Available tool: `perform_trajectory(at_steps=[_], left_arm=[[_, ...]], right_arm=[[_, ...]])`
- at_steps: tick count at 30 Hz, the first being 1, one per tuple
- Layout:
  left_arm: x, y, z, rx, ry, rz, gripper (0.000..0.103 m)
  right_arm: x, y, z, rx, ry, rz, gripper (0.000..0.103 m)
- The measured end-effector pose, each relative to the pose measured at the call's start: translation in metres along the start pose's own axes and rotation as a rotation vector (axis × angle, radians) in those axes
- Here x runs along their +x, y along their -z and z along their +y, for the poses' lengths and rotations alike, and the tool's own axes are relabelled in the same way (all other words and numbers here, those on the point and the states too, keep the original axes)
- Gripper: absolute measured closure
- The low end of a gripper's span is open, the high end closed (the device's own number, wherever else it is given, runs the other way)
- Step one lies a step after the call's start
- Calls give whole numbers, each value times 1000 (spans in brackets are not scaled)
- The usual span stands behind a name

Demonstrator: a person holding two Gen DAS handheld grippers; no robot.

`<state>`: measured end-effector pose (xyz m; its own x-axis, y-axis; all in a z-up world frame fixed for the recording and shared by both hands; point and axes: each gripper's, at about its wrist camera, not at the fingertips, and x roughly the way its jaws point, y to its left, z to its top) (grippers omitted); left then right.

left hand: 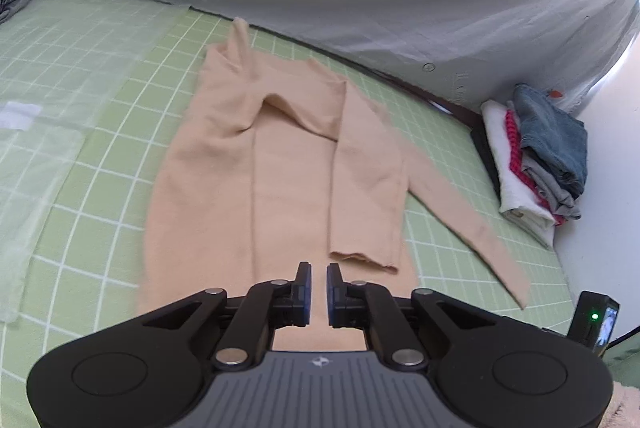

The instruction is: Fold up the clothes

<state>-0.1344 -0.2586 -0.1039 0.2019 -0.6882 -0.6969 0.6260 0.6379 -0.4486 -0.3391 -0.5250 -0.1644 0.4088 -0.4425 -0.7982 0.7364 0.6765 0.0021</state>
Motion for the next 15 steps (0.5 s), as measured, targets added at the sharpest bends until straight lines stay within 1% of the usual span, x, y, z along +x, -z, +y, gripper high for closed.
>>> perform_trajectory(at_steps=[3, 5, 7, 10, 12, 14, 15], left_arm=[[8, -1, 2, -1, 2, 22, 87], [14, -4, 1, 4, 5, 32, 84], [23, -10, -5, 20, 13, 36, 77], [41, -17, -17, 44, 22, 53, 71], [57, -21, -27, 71, 15, 75, 69], [71, -24, -36, 98, 9, 93, 65], [78, -27, -40, 106, 9, 99, 60]], right_arm=[[-2, 2, 1, -6, -6, 2, 0], [-3, 2, -1, -6, -6, 4, 0], [-1, -1, -5, -1, -3, 8, 0], [2, -8, -13, 0, 8, 10, 0], [3, -13, -20, -6, 21, -6, 0], [5, -19, -27, -9, 35, -26, 0], [7, -23, -31, -6, 44, -35, 0]])
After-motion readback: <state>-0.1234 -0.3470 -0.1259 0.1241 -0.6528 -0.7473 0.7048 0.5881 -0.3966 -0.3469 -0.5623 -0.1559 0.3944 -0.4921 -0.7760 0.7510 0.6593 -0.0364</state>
